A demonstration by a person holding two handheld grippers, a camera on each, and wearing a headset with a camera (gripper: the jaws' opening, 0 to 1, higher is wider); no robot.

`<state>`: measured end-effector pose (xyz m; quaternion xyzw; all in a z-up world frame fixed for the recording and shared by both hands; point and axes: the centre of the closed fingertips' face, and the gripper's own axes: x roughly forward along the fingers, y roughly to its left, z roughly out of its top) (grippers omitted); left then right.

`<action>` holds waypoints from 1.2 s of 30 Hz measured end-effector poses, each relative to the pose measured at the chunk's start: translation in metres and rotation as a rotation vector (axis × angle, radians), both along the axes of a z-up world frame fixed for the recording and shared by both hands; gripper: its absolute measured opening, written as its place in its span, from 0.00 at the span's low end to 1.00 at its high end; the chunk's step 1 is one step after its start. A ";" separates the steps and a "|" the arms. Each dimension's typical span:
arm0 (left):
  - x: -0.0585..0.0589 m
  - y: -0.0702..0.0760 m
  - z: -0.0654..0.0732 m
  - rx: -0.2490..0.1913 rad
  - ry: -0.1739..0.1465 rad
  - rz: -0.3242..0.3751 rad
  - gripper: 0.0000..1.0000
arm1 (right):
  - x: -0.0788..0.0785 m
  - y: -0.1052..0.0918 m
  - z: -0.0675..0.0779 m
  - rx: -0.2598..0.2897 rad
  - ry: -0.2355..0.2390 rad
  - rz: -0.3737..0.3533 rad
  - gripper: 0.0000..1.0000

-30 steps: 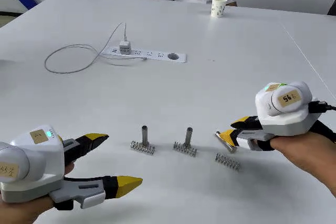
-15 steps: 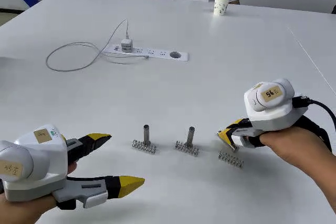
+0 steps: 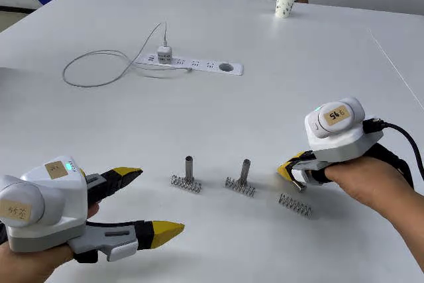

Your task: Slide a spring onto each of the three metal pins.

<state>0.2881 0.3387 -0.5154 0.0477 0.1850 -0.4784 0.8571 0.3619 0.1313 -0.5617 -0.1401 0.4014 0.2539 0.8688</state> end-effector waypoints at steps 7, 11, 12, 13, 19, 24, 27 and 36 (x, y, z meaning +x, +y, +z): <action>-0.001 0.002 0.000 0.002 0.002 0.007 0.77 | -0.001 0.001 -0.004 0.006 0.027 -0.004 0.10; -0.001 0.002 0.000 0.003 0.002 0.008 0.77 | 0.000 0.001 -0.004 0.016 0.037 -0.012 0.10; -0.001 0.003 0.000 0.004 0.002 0.008 0.77 | 0.000 0.001 -0.004 0.016 0.041 -0.011 0.10; -0.001 0.003 0.000 0.005 0.001 0.007 0.77 | 0.000 0.001 -0.004 0.016 0.044 -0.011 0.09; -0.002 0.001 0.001 0.003 -0.001 0.007 0.77 | -0.002 0.001 -0.004 0.007 0.047 -0.021 0.09; -0.003 0.001 0.003 0.004 -0.004 0.007 0.77 | -0.006 -0.001 -0.002 0.015 0.033 -0.029 0.09; -0.002 0.002 0.003 0.002 -0.005 0.009 0.77 | -0.009 0.000 0.004 0.023 0.023 -0.029 0.09; -0.003 -0.001 0.006 -0.004 -0.014 0.001 0.76 | -0.020 0.001 0.027 0.046 -0.027 -0.039 0.09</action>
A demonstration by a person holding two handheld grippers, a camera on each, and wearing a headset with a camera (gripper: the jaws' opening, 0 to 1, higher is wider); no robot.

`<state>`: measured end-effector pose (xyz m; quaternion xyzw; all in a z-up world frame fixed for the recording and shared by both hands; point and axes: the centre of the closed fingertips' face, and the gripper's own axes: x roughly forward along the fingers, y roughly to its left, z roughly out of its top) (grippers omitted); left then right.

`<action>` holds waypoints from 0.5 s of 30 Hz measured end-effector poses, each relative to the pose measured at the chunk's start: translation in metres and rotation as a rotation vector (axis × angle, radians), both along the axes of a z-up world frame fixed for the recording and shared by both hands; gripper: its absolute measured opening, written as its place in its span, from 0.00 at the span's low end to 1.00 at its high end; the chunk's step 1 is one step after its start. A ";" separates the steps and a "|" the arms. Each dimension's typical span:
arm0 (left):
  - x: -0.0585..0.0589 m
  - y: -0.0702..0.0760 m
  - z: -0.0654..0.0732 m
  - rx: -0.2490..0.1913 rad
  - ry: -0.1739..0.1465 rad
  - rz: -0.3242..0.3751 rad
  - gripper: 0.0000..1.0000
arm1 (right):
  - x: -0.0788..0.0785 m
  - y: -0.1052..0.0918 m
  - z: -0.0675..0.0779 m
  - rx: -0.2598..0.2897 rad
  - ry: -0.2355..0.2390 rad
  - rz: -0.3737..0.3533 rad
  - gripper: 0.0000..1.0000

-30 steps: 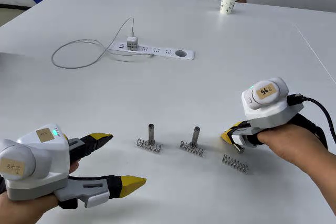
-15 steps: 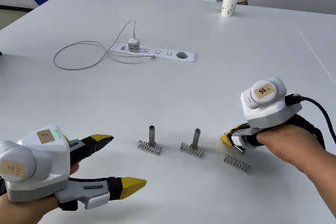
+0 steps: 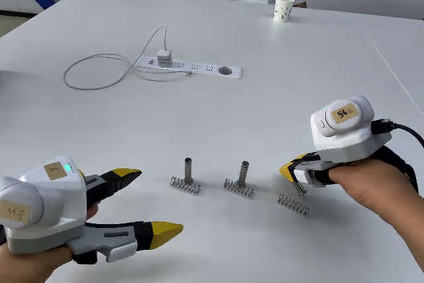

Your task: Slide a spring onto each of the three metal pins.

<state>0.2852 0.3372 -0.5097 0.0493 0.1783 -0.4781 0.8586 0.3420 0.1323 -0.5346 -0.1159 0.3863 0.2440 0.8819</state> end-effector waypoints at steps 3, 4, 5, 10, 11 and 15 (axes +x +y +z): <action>0.000 0.000 0.000 -0.001 -0.003 -0.003 0.76 | -0.003 0.001 0.005 0.010 -0.015 -0.002 0.09; 0.000 0.000 0.001 0.000 -0.003 -0.003 0.76 | -0.004 0.002 0.006 0.013 -0.018 -0.003 0.09; -0.001 -0.001 0.001 -0.001 -0.004 -0.003 0.76 | -0.004 0.002 0.008 0.015 -0.020 -0.003 0.09; -0.001 -0.001 0.003 -0.001 -0.008 -0.004 0.77 | -0.007 0.002 0.013 0.016 -0.038 -0.001 0.08; -0.001 -0.001 0.003 -0.002 -0.008 -0.004 0.77 | -0.007 0.002 0.013 0.019 -0.038 -0.002 0.08; -0.001 0.000 0.004 -0.003 -0.011 -0.003 0.77 | -0.008 0.001 0.013 0.022 -0.038 -0.003 0.08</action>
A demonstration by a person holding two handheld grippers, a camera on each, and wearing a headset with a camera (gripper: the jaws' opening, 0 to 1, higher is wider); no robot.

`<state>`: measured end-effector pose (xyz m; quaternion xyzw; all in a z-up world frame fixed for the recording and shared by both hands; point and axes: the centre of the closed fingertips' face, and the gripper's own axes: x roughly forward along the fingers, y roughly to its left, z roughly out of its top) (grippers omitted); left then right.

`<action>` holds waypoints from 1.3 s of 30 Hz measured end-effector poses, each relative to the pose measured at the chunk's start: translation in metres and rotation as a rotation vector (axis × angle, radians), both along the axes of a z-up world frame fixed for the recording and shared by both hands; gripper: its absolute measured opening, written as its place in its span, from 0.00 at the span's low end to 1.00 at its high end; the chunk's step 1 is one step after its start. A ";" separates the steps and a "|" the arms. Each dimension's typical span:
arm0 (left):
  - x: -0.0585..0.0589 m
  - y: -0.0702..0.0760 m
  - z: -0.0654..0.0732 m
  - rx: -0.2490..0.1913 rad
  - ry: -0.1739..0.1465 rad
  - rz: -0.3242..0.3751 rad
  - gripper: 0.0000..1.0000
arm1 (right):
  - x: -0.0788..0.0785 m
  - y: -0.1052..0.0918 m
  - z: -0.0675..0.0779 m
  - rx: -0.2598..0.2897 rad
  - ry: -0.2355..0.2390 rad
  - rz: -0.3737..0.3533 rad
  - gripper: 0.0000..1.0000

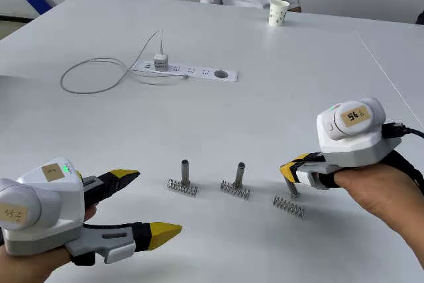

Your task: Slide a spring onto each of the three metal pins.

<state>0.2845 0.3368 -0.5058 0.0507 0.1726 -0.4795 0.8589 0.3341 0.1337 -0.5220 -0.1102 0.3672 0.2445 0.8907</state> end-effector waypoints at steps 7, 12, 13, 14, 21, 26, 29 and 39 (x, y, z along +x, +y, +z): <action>0.000 0.001 0.001 -0.002 -0.002 0.001 0.77 | 0.000 -0.002 0.003 -0.002 -0.011 0.002 0.08; 0.000 0.000 0.001 -0.002 -0.003 -0.001 0.77 | -0.002 -0.004 0.005 -0.001 -0.022 0.001 0.08; 0.000 -0.001 0.002 -0.003 -0.004 -0.002 0.77 | -0.002 -0.004 0.006 0.001 -0.023 -0.001 0.08; 0.000 -0.001 0.002 -0.003 -0.004 -0.002 0.77 | -0.003 -0.004 0.006 0.001 -0.025 -0.002 0.08; 0.000 -0.003 0.004 -0.004 -0.008 -0.006 0.77 | -0.005 -0.005 0.010 0.004 -0.036 -0.005 0.08; 0.000 -0.003 0.005 -0.003 -0.011 -0.007 0.77 | -0.009 -0.007 0.011 0.007 -0.035 -0.011 0.08; -0.001 -0.002 0.005 -0.003 -0.012 -0.006 0.77 | -0.013 -0.009 0.012 0.008 -0.036 -0.016 0.08; -0.003 -0.003 0.007 -0.003 -0.017 -0.009 0.77 | -0.022 -0.013 0.012 0.017 -0.031 -0.023 0.09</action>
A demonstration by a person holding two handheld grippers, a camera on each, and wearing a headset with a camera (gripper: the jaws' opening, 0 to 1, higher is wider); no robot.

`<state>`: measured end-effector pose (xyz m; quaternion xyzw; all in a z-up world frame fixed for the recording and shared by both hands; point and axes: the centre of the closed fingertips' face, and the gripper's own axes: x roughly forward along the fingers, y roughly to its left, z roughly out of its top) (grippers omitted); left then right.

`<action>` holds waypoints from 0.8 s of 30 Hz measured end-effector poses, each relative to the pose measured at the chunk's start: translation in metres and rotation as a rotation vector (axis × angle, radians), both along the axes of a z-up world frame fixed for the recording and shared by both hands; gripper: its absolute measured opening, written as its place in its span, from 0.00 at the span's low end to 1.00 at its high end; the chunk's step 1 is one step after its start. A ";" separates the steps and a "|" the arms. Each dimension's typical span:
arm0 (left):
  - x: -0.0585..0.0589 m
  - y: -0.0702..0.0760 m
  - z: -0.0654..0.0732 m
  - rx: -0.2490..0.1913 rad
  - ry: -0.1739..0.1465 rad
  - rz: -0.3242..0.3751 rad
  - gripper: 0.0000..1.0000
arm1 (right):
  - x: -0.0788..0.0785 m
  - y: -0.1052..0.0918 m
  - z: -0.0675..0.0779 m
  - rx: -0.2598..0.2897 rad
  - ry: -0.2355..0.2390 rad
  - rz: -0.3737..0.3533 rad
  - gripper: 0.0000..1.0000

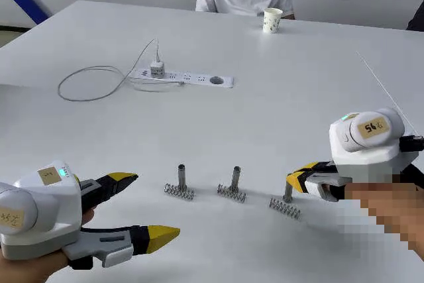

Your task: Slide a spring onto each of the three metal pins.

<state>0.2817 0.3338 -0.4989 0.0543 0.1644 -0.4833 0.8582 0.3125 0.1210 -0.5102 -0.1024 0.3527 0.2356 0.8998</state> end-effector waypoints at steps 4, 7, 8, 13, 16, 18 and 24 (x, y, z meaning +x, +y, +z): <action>-0.002 0.000 0.001 -0.001 -0.002 0.000 0.77 | -0.003 -0.002 -0.001 -0.007 0.001 0.002 0.09; -0.003 0.001 0.001 0.000 -0.002 0.001 0.77 | -0.004 -0.003 -0.001 -0.012 0.002 0.004 0.09; -0.003 0.001 0.001 0.000 -0.001 0.001 0.77 | -0.005 -0.003 -0.001 -0.014 0.000 0.005 0.09; -0.005 0.001 0.000 -0.001 -0.001 0.000 0.77 | -0.006 -0.002 -0.002 -0.019 -0.002 0.011 0.10; -0.005 0.002 0.000 -0.002 -0.001 0.002 0.77 | -0.006 -0.002 -0.001 -0.021 -0.004 0.015 0.11; -0.005 0.002 0.000 -0.003 -0.001 0.003 0.77 | -0.007 -0.002 -0.001 -0.022 -0.004 0.018 0.11; -0.006 0.002 0.000 -0.006 -0.001 0.003 0.77 | -0.011 -0.004 0.001 -0.027 -0.008 0.022 0.12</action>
